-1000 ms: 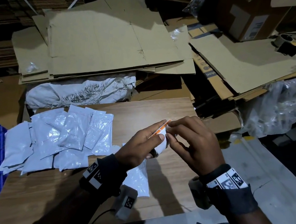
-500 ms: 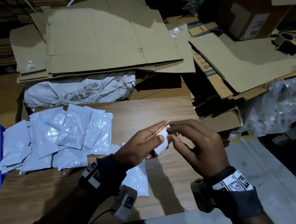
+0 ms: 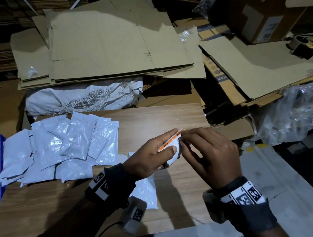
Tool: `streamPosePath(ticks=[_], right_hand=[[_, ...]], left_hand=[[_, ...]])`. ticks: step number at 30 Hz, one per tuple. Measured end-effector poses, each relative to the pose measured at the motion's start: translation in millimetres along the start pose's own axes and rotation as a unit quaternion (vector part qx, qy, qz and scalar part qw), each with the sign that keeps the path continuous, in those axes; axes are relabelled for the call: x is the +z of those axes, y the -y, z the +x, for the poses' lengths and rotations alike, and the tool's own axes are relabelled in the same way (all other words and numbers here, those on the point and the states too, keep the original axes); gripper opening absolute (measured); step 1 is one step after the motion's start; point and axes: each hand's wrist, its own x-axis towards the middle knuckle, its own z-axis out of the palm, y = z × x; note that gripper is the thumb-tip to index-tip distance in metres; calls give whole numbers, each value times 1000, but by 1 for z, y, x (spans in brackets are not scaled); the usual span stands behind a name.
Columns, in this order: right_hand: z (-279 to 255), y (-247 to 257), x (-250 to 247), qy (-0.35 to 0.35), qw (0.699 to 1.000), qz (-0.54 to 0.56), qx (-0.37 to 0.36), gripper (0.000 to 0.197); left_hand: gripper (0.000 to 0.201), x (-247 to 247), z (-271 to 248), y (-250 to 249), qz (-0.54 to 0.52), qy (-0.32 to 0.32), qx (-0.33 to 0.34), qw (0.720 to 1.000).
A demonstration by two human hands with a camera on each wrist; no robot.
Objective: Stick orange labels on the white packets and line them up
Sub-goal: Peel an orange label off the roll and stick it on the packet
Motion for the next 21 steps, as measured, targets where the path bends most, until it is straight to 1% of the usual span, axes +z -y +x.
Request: streamPosePath(ticks=[2,4,10,12,17,21], right_hand=[[-1,-2,-2,-1,999,34,11,13],[-2,-3,-3,5,999,45,11,13],[0,-1,0,5,1000,11,6,15],[2,0,1,1,1000,-8,5,15],[5,4,2,-5,999,-49,-10,19],[5,2,2,2,998,-58,-6,17]], left_hand=[[61,0,0,0,-6,-5,-7,1000],[61,-1,2,1,-7,-12,-12,1000],[64,-1,7,0,-20,-9,-26,999],[63,-1,7,-2,-22,1,-19,1000],[64,-2,9,-4,-3,-1,-23,1000],[60,-2,8,-10,21,-2,-5,1000]])
